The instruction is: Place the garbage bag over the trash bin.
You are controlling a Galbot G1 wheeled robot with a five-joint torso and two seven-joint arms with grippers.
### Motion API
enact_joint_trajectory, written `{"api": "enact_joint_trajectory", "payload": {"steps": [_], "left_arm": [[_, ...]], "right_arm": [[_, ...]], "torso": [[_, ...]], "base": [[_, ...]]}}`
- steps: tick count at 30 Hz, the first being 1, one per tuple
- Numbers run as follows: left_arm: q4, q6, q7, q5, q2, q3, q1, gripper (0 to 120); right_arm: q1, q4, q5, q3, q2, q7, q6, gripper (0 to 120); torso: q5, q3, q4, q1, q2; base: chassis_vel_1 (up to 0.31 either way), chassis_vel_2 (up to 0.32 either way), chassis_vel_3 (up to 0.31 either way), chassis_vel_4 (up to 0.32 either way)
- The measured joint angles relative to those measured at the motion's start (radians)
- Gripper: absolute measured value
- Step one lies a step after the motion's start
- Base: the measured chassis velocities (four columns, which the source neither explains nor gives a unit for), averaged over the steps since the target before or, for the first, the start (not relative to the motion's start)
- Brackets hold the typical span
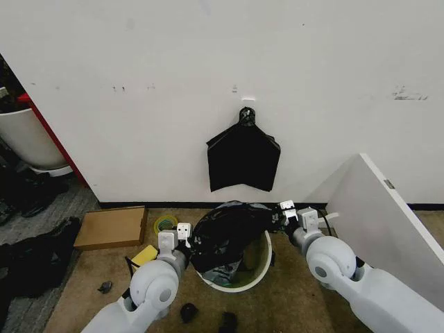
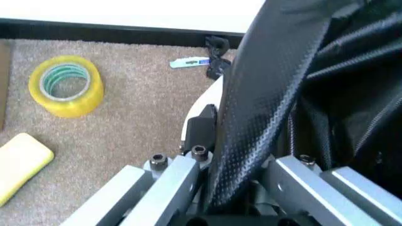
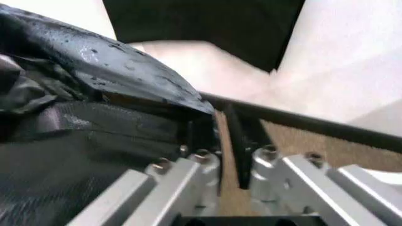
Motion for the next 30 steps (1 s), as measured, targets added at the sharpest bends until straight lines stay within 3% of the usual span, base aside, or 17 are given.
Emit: {"api": "enact_joint_trajectory", "payload": {"steps": [9, 13, 20, 24, 28, 30], "left_arm": [[-0.006, -0.003, -0.008, -0.018, -0.004, -0.006, 0.003, 1], [-0.004, -0.004, -0.033, -0.059, -0.011, -0.018, 0.004, 1], [-0.002, -0.003, -0.050, -0.092, -0.014, -0.024, -0.006, 1], [-0.005, -0.003, -0.056, -0.104, -0.013, -0.033, -0.007, 1], [-0.009, -0.004, -0.057, -0.120, -0.014, -0.039, -0.002, 1], [-0.010, -0.004, -0.057, -0.120, -0.016, -0.035, -0.002, 1]], "right_arm": [[-0.043, 0.018, -0.001, 0.042, -0.015, -0.038, 0.060, 36], [-0.111, 0.069, -0.047, 0.119, -0.023, -0.116, 0.149, 55], [-0.171, 0.123, -0.020, 0.210, -0.022, -0.171, 0.181, 79], [-0.230, 0.180, 0.149, 0.292, -0.002, -0.146, 0.161, 91], [-0.340, 0.285, 0.528, 0.395, 0.081, -0.072, 0.053, 100], [-0.356, 0.283, 0.551, 0.388, 0.121, -0.057, 0.051, 100]], "torso": [[0.0000, 0.000, 0.0000, 0.000, 0.000], [-0.0001, 0.000, 0.0000, 0.000, 0.000], [0.0000, 0.000, 0.0001, 0.000, 0.000], [-0.0001, 0.000, 0.0001, 0.000, 0.000], [-0.0002, 0.000, -0.0001, 0.000, 0.000], [-0.0001, 0.000, 0.0000, 0.000, 0.000]], "base": [[0.000, 0.000, 0.000, 0.000], [0.000, 0.000, 0.000, 0.000], [0.000, 0.000, 0.000, 0.000], [0.000, 0.000, 0.000, 0.000], [0.000, 0.000, 0.000, 0.000], [0.000, 0.000, 0.000, 0.000]]}}
